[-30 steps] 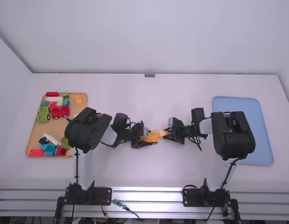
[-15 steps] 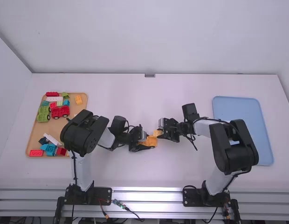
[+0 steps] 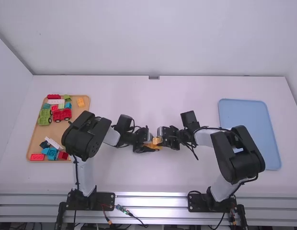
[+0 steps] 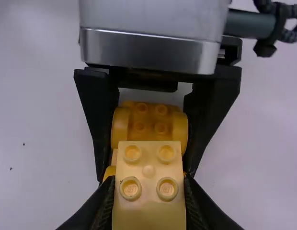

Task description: Assemble lego blocks to make yellow taxi

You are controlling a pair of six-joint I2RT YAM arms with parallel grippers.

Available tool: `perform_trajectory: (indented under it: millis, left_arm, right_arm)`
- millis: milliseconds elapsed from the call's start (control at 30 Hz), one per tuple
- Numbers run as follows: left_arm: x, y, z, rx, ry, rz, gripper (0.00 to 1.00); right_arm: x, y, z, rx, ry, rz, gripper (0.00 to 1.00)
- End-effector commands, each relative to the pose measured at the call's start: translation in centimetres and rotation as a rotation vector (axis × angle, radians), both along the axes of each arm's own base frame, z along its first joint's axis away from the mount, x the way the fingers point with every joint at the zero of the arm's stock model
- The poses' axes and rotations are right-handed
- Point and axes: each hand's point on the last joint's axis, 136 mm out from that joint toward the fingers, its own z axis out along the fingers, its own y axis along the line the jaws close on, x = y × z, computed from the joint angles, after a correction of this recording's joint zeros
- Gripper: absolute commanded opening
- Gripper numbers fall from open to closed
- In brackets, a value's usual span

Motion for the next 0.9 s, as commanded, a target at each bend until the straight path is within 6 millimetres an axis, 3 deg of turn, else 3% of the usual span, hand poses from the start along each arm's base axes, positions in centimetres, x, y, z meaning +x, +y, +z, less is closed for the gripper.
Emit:
perform_trajectory:
  millis: [0, 367, 733, 800, 867]
  left_arm:
    - [-1.0, 1.0, -2.2, 0.067, 0.030, 0.034, 0.33]
    - [-0.7, 0.7, -1.8, 0.042, 0.027, 0.065, 0.34]
    - [0.2, 1.0, -2.3, 0.087, 0.058, 0.102, 0.32]
    - [0.2, 1.0, -2.3, 0.088, 0.056, 0.104, 0.32]
    - [0.2, 1.0, -2.3, 0.088, 0.057, 0.104, 0.32]
  right_arm:
    - [-0.3, 0.1, -0.6, -0.003, 0.058, -0.017, 0.00]
    - [0.1, 0.6, -2.0, -0.011, 0.085, -0.007, 0.00]
    - [0.2, 0.6, -2.1, -0.012, 0.107, -0.022, 0.00]
    - [0.2, 0.6, -2.0, -0.011, 0.107, -0.022, 0.09]
    - [0.2, 0.6, -2.0, -0.011, 0.107, -0.023, 0.28]
